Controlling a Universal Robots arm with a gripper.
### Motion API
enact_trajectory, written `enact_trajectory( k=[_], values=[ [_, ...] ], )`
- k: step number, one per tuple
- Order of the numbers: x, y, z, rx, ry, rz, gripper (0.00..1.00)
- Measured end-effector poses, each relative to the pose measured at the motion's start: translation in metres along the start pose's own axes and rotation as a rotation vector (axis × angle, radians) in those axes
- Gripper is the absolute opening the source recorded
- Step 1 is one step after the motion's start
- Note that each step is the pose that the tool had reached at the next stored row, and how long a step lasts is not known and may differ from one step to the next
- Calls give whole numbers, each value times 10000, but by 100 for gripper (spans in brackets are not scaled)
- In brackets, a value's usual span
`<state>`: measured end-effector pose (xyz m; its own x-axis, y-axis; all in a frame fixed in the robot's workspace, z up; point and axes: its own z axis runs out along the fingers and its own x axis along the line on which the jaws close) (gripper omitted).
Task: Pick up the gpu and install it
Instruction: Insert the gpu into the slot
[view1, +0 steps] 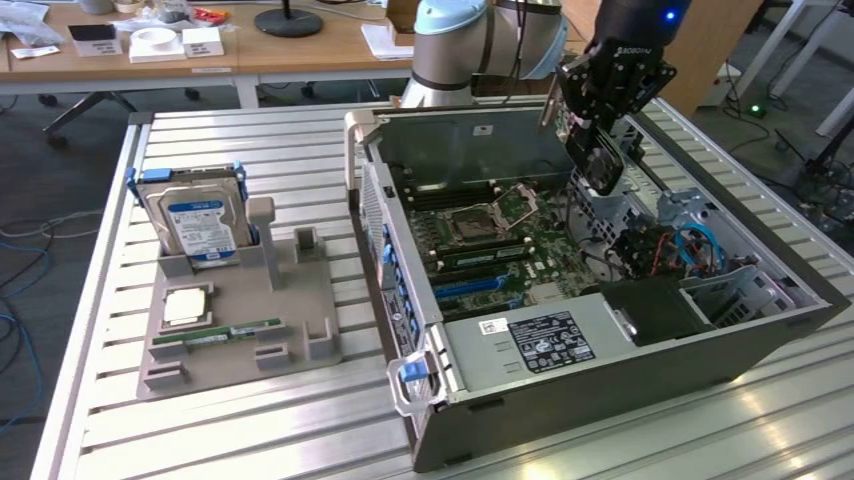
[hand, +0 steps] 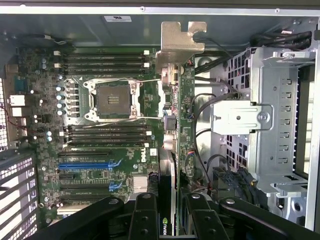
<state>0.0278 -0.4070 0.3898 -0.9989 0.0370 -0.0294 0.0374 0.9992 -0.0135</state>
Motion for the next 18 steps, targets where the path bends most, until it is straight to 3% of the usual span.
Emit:
enact_trajectory(
  k=[10, 18],
  values=[
    [0, 0, 0, 0, 0, -33, 26],
    [3, 0, 0, -11, -5, -400, 26]
  ],
)
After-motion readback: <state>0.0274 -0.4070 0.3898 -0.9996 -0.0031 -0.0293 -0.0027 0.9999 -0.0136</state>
